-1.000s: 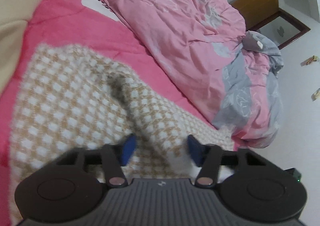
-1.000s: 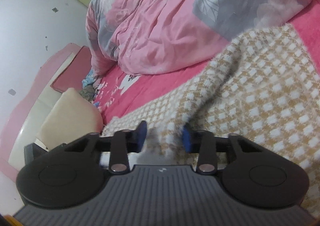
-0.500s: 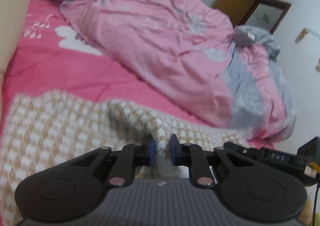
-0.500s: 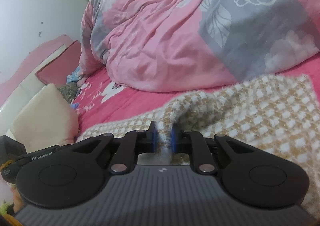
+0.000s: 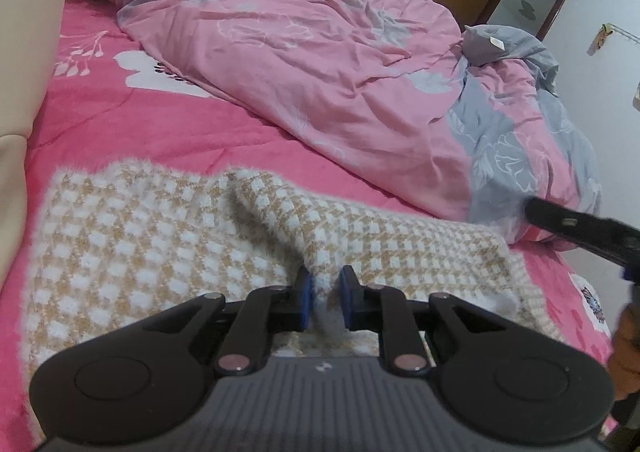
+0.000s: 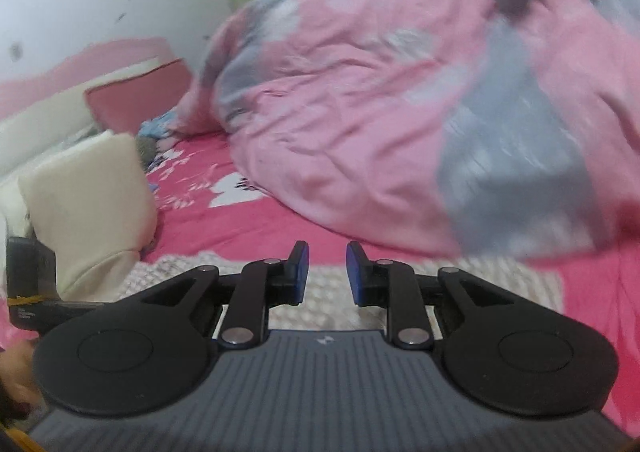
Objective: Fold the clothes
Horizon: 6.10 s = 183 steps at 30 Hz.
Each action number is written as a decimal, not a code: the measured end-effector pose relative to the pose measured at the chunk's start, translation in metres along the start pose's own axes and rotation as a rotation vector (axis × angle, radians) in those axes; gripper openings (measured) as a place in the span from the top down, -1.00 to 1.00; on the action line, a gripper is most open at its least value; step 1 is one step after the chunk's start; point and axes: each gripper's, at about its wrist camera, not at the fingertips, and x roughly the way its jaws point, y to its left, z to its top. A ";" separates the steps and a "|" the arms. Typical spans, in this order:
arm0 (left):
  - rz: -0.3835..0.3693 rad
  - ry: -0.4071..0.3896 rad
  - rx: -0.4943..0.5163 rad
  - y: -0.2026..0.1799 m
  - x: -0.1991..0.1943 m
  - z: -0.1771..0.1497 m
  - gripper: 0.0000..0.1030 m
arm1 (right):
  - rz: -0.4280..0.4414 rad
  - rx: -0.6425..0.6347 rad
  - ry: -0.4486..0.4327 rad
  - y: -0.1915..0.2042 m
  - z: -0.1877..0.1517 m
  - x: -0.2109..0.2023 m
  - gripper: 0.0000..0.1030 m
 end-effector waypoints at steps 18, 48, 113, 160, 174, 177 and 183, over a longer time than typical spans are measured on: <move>0.185 -0.183 0.368 -0.068 -0.009 0.016 0.36 | -0.012 0.031 0.055 -0.008 -0.058 0.054 0.65; 0.265 -0.087 0.336 -0.047 0.024 -0.001 0.39 | -0.084 -0.042 0.093 -0.015 -0.055 0.066 0.60; 0.155 0.020 0.204 -0.102 -0.315 -0.110 -0.13 | 0.297 0.293 -0.022 0.051 -0.134 -0.221 0.00; 0.167 0.105 0.063 -0.111 -0.276 -0.229 -1.00 | -0.283 0.033 0.101 0.141 -0.255 -0.268 -0.98; 0.152 0.067 0.074 -0.111 -0.278 -0.236 -1.00 | -0.286 0.054 0.160 0.139 -0.246 -0.263 -0.98; 0.149 0.072 0.087 -0.111 -0.278 -0.237 -1.00 | -0.289 0.053 0.169 0.139 -0.245 -0.263 -0.98; 0.138 0.089 0.075 -0.109 -0.279 -0.234 -1.00 | -0.314 0.068 0.150 0.143 -0.246 -0.262 -0.98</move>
